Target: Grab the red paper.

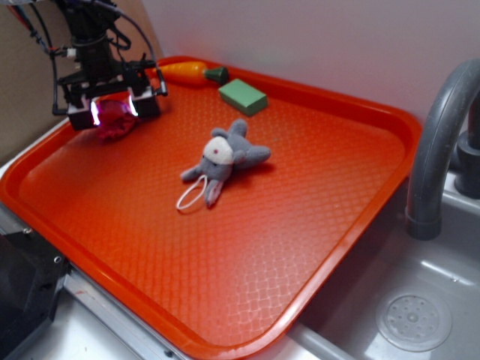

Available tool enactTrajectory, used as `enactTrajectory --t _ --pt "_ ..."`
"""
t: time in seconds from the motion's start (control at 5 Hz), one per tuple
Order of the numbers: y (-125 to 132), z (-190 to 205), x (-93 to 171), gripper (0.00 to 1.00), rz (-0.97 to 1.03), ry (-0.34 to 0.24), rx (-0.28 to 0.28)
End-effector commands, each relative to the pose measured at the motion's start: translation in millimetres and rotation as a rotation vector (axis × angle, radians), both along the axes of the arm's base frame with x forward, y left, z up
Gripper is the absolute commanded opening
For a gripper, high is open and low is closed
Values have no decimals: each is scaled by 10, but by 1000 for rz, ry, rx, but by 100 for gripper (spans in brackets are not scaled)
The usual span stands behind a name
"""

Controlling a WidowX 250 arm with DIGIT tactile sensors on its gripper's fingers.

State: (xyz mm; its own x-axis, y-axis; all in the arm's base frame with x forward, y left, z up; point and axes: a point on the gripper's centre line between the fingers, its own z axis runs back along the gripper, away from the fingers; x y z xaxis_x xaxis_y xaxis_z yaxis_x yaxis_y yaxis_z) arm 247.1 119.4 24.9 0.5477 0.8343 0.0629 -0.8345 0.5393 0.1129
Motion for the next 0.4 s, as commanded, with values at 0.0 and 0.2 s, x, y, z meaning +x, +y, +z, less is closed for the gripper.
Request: enactTrajectory --t 0.0,0.2 --pt "2 133 -51 0 8 -16 64" --pt "-132 422 -58 0 -67 -22 49"
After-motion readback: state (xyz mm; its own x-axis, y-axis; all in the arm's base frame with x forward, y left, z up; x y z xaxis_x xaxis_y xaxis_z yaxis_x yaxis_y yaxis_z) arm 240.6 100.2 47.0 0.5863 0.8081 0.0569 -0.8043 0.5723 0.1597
